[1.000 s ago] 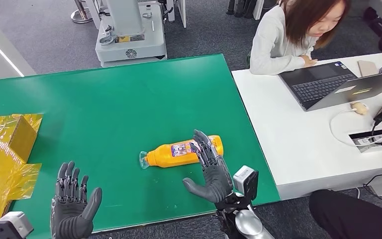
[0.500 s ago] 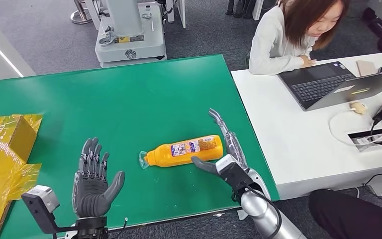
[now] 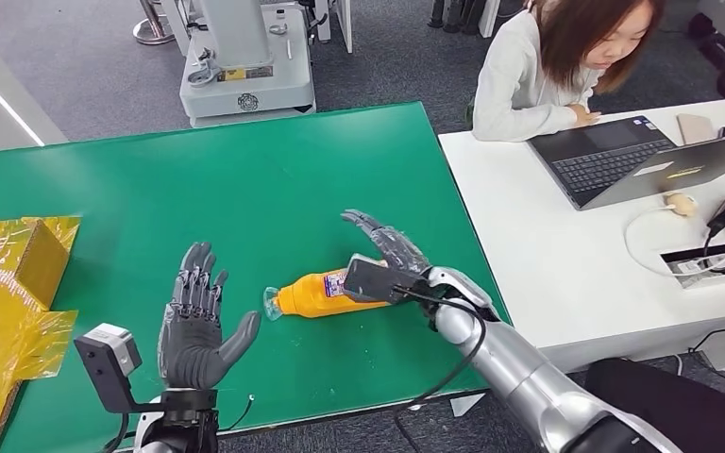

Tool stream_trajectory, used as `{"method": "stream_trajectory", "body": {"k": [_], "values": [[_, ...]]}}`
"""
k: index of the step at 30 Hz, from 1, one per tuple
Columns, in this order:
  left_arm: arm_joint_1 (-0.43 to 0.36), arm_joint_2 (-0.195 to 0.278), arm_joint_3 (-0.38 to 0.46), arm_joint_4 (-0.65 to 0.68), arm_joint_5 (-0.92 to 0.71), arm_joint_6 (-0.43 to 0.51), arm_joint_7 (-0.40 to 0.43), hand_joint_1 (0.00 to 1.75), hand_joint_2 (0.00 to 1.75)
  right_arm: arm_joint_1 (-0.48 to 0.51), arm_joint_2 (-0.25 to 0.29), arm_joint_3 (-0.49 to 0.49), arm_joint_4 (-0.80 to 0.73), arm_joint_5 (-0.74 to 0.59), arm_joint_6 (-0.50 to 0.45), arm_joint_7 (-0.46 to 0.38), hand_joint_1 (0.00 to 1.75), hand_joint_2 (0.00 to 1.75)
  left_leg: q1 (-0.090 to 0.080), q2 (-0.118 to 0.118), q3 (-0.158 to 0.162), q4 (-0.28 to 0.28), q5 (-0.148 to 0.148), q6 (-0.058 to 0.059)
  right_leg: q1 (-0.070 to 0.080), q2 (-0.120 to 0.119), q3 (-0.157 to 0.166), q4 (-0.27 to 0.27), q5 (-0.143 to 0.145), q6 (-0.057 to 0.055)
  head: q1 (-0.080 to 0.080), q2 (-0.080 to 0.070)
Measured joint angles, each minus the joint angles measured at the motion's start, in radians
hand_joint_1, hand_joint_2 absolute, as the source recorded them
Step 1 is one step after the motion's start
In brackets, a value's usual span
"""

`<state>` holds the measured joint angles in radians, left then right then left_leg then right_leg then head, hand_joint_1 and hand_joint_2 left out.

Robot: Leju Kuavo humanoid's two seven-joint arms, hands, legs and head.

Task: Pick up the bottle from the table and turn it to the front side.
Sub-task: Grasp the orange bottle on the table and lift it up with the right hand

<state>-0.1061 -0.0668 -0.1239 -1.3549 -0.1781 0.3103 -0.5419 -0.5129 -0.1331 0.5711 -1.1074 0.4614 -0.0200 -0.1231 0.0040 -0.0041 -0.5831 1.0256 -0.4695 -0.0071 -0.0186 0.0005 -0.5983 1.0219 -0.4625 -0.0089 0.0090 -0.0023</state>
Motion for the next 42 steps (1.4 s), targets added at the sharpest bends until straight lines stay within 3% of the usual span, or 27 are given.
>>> {"method": "stream_trajectory", "body": {"k": [2,8,16,22,28,36,42], "values": [[-0.001,-0.002,-0.009,0.001,-0.008,-0.012,0.013,0.0,1.75,-0.062,0.0,0.039,0.073,-0.01,0.079,0.003,0.0,1.75,0.0,0.0,0.0,0.0,0.0,0.0,0.0,0.0,0.0,0.0,0.0,0.0,0.0,0.0],[-0.002,-0.009,-0.014,0.001,-0.004,-0.023,0.037,0.0,1.75,-0.252,0.022,0.17,0.275,-0.025,0.193,0.009,0.0,1.75,0.0,0.0,0.0,0.001,0.001,0.001,0.0,-0.001,0.0,0.0,0.001,0.0,0.0,0.0],[0.005,-0.009,-0.015,0.004,0.019,-0.034,0.042,0.0,1.75,-0.381,0.028,0.32,0.405,-0.024,0.305,0.04,0.0,1.75,0.0,0.0,0.0,0.001,0.001,0.001,0.0,0.0,0.0,0.0,0.001,0.0,0.0,0.0],[0.014,-0.009,-0.015,0.004,0.03,-0.038,0.042,0.0,1.75,-0.434,0.02,0.394,0.432,-0.057,0.36,0.065,0.0,1.75,0.0,0.0,0.0,0.001,0.001,0.001,0.0,-0.001,0.0,0.0,0.001,0.0,0.0,0.0],[0.035,-0.008,-0.015,0.004,0.047,-0.047,0.042,0.0,1.75,-0.466,-0.022,0.466,0.394,-0.218,0.452,0.11,0.0,1.75,0.0,-0.001,0.0,0.001,0.001,0.001,0.0,-0.001,0.0,0.0,0.001,0.0,0.0,0.0],[0.036,-0.006,-0.015,0.004,0.071,-0.064,0.047,0.0,1.75,-0.486,-0.072,0.552,0.33,-0.322,0.495,0.155,0.0,1.75,0.0,-0.001,0.0,0.001,0.001,0.001,0.0,-0.001,0.0,0.0,0.001,0.0,0.0,0.0],[0.034,0.002,-0.015,0.004,0.105,-0.064,0.044,0.0,1.75,-0.494,-0.098,0.641,0.309,-0.324,0.504,0.164,0.0,1.75,0.0,-0.001,0.0,0.001,0.001,0.001,0.0,-0.001,0.0,0.0,0.001,0.0,0.0,0.0]]}}
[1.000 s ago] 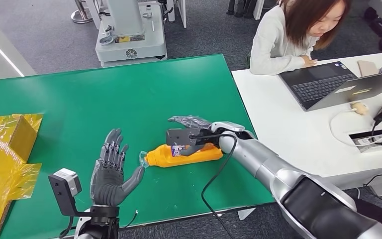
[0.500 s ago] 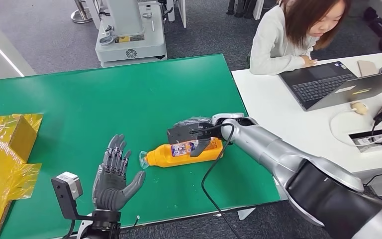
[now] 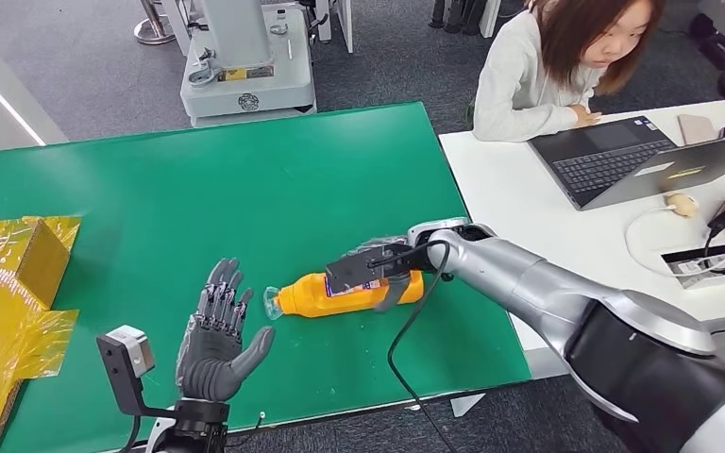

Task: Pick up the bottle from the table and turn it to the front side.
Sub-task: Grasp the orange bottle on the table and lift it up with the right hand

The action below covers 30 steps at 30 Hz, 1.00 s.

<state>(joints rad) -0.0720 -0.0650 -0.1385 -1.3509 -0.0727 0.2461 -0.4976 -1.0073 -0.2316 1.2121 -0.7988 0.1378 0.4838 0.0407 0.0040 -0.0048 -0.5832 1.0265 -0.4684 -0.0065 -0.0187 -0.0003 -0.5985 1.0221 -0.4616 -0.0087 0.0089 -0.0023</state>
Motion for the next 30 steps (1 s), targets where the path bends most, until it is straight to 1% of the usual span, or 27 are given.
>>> {"method": "stream_trajectory", "body": {"k": [10,16,20,21,22,25,26,30], "values": [[-0.003,-0.001,0.0,0.0,0.01,0.0,0.0,0.0,1.75,-0.023,-0.037,0.129,-0.015,0.022,0.015,0.031,0.0,1.75,0.0,0.0,0.0,0.0,0.0,0.0,0.0,0.0,0.0,0.0,0.0,0.0,0.0,0.0],[-0.002,-0.001,0.0,0.001,0.004,0.002,0.0,0.0,1.75,-0.023,-0.039,0.181,-0.015,0.066,-0.044,0.032,0.01,1.75,0.0,0.0,0.0,0.0,0.0,0.0,0.0,0.0,0.0,0.0,0.0,0.0,0.0,0.0],[-0.002,-0.001,0.0,0.001,-0.008,0.005,0.001,0.0,1.75,-0.022,-0.039,0.207,-0.015,0.098,-0.081,0.033,0.42,1.75,0.0,0.0,0.0,0.0,0.0,0.0,0.0,0.0,0.0,0.0,0.0,0.0,0.0,0.0],[-0.002,-0.002,0.0,0.001,-0.01,0.006,0.001,0.0,1.75,-0.022,-0.039,0.212,-0.015,0.105,-0.088,0.034,0.42,1.75,0.0,0.0,0.0,0.0,0.0,0.0,0.0,0.0,0.0,0.0,0.0,0.0,0.0,0.0],[-0.002,-0.002,0.0,0.001,-0.011,0.006,0.002,0.0,1.75,-0.022,-0.039,0.216,-0.015,0.112,-0.096,0.034,0.66,1.75,0.0,0.0,0.0,0.0,0.0,0.0,0.0,0.0,0.0,0.0,0.0,0.0,0.0,0.0],[-0.002,-0.003,0.0,0.001,-0.013,0.007,0.002,0.0,1.75,-0.022,-0.04,0.224,-0.015,0.123,-0.109,0.036,1.64,1.75,0.0,0.0,0.0,0.0,0.0,0.0,0.0,0.0,0.0,0.0,0.0,0.0,0.0,0.0],[-0.002,-0.003,0.0,0.002,-0.014,0.008,0.002,0.0,1.75,-0.022,-0.041,0.226,-0.015,0.125,-0.112,0.036,1.74,1.75,0.0,0.0,0.0,0.0,0.0,0.0,0.0,0.0,0.0,0.0,0.0,0.0,0.0,0.0],[-0.002,-0.007,0.0,0.004,-0.019,0.008,0.003,0.0,1.75,-0.022,-0.043,0.235,-0.015,0.14,-0.134,0.036,1.75,1.75,0.0,0.0,0.0,0.0,0.0,0.0,0.0,0.0,0.0,0.0,0.0,0.0,0.0,0.0]]}}
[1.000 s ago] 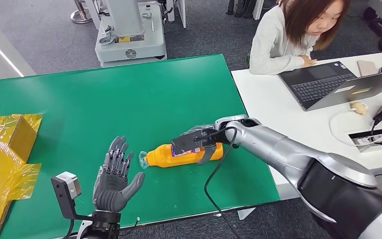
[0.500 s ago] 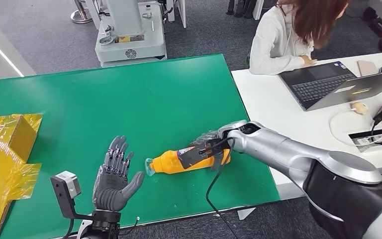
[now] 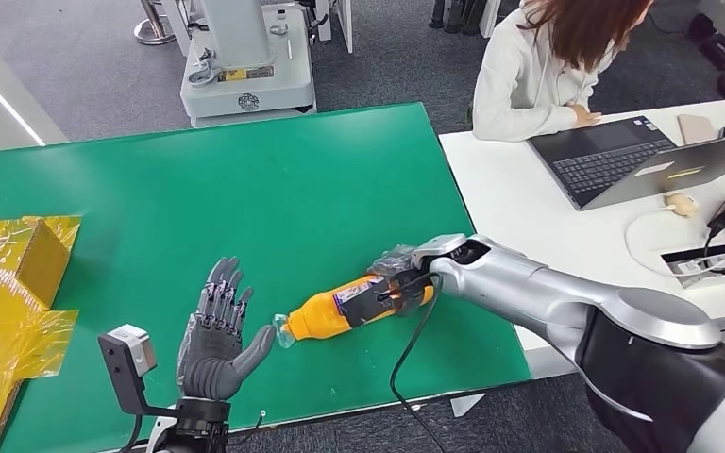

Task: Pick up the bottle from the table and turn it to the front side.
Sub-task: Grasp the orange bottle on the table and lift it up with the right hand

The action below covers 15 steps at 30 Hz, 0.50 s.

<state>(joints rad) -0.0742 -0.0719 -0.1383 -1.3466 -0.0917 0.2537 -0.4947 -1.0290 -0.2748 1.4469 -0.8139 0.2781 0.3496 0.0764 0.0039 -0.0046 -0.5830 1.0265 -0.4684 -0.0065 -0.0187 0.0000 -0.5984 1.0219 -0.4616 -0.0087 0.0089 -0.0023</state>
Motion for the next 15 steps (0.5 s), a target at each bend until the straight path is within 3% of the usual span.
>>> {"method": "stream_trajectory", "body": {"k": [10,12,15], "values": [[0.001,-0.004,0.0,0.001,-0.02,-0.003,0.007,0.0,1.75,0.027,-0.004,-0.009,0.0,-0.02,-0.068,-0.011,1.75,1.75,0.0,0.0,0.001,0.0,0.0,0.0,0.0,0.0,0.001,0.0,0.0,0.0,0.0,0.0],[0.004,-0.003,0.0,0.001,-0.028,0.0,0.007,0.0,1.75,0.044,-0.004,-0.035,0.0,-0.092,-0.065,-0.028,1.75,1.75,0.0,0.0,0.002,0.0,0.0,0.0,0.0,0.0,0.001,0.0,0.0,0.0,0.0,0.0],[0.018,-0.003,0.0,-0.002,-0.045,0.016,0.007,0.0,1.75,0.098,-0.005,-0.118,-0.005,-0.302,-0.039,-0.07,1.75,1.75,0.0,0.001,0.002,0.0,0.0,0.0,0.0,0.001,0.002,0.0,0.0,0.0,0.0,0.0]]}}
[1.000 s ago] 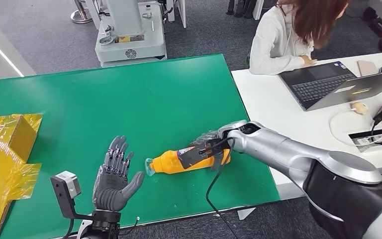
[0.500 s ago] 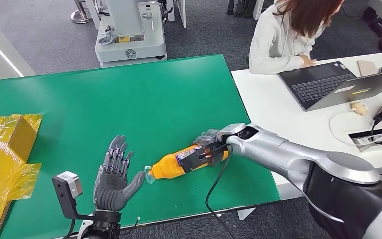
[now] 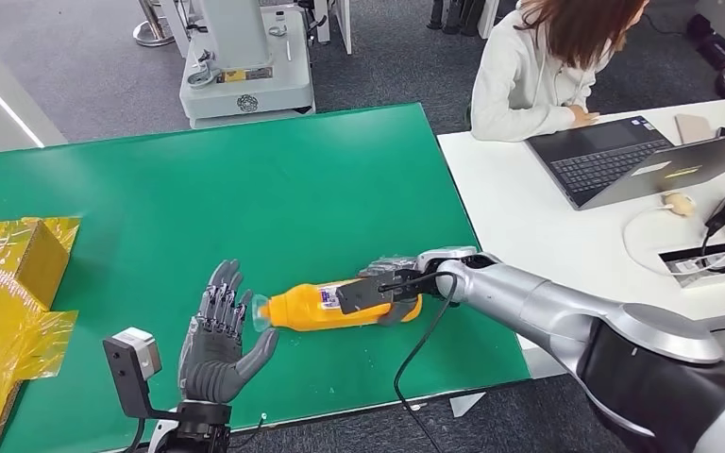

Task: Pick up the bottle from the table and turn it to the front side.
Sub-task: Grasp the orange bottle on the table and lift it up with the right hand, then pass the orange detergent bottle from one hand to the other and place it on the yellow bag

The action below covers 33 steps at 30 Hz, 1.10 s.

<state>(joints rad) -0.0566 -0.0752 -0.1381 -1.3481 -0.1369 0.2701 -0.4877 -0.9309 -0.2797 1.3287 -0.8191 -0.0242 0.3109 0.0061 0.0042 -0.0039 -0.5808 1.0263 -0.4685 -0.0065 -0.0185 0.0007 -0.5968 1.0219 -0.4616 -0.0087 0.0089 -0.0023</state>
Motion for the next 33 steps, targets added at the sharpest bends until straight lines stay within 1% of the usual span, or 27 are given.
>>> {"method": "stream_trajectory", "body": {"k": [4,6,9,12,18,22,26,28,30,33], "values": [[0.034,0.001,0.0,-0.016,-0.034,0.044,-0.002,0.0,1.75,0.148,-0.018,-0.17,-0.058,-0.357,0.051,-0.036,1.75,1.75,0.0,-0.003,-0.001,0.0,0.0,0.0,0.0,-0.003,0.0,0.0,-0.001,0.001,0.0,0.0],[0.049,0.002,0.0,-0.022,-0.047,0.066,-0.008,0.0,1.75,0.227,-0.031,-0.243,-0.102,-0.488,0.068,-0.045,1.75,1.75,0.0,-0.004,-0.002,0.0,0.0,0.0,0.0,-0.004,-0.001,-0.001,-0.001,0.001,0.0,0.0],[0.067,0.006,-0.001,-0.027,-0.066,0.094,-0.022,0.0,1.75,0.33,-0.048,-0.325,-0.159,-0.623,0.089,-0.051,1.75,1.75,0.0,-0.004,-0.003,0.0,-0.001,0.0,0.0,-0.004,-0.001,-0.001,-0.001,0.001,0.0,0.0],[0.076,0.01,-0.004,-0.028,-0.076,0.109,-0.03,0.0,1.75,0.409,-0.055,-0.378,-0.195,-0.705,0.105,-0.049,1.75,1.75,0.0,-0.003,-0.003,0.0,-0.002,0.0,0.0,-0.002,-0.001,-0.001,-0.001,0.001,0.0,0.0],[0.08,0.016,-0.015,-0.029,-0.084,0.131,-0.034,0.0,1.75,0.492,-0.058,-0.427,-0.241,-0.744,0.116,-0.038,1.75,1.75,0.0,-0.002,-0.003,0.0,-0.002,0.0,0.0,-0.002,-0.001,-0.001,-0.001,0.001,0.0,0.0],[0.095,0.018,-0.019,-0.04,-0.085,0.141,-0.034,0.0,1.75,0.549,-0.058,-0.443,-0.272,-0.737,0.116,-0.047,1.75,1.75,0.0,-0.002,-0.003,0.0,-0.002,0.0,0.0,-0.002,-0.001,-0.001,-0.001,0.001,0.0,0.0],[0.102,0.019,-0.023,-0.047,-0.086,0.143,-0.035,0.0,1.75,0.581,-0.058,-0.46,-0.292,-0.714,0.094,-0.061,1.75,1.75,0.0,-0.002,-0.003,0.0,-0.002,0.0,0.0,-0.002,-0.002,-0.001,-0.001,0.001,0.0,0.0],[0.103,0.02,-0.029,-0.05,-0.089,0.139,-0.033,0.0,1.75,0.597,-0.058,-0.473,-0.304,-0.668,0.07,-0.088,1.75,1.75,0.0,-0.002,-0.003,0.0,-0.002,0.0,0.0,-0.002,-0.002,-0.001,-0.001,0.001,0.0,0.0],[0.102,0.023,-0.039,-0.05,-0.094,0.122,-0.028,0.0,1.75,0.61,-0.058,-0.488,-0.315,-0.604,0.042,-0.132,1.75,1.75,0.0,-0.002,-0.003,0.0,-0.002,0.0,0.0,-0.002,-0.002,-0.001,-0.001,0.001,0.0,0.0],[0.084,0.031,-0.059,-0.05,-0.102,0.066,-0.009,0.0,1.75,0.609,-0.057,-0.509,-0.338,-0.492,0.002,-0.216,1.75,1.75,0.0,-0.002,-0.004,0.0,-0.001,0.0,0.0,-0.002,-0.002,-0.001,-0.001,0.001,0.0,0.0]]}}
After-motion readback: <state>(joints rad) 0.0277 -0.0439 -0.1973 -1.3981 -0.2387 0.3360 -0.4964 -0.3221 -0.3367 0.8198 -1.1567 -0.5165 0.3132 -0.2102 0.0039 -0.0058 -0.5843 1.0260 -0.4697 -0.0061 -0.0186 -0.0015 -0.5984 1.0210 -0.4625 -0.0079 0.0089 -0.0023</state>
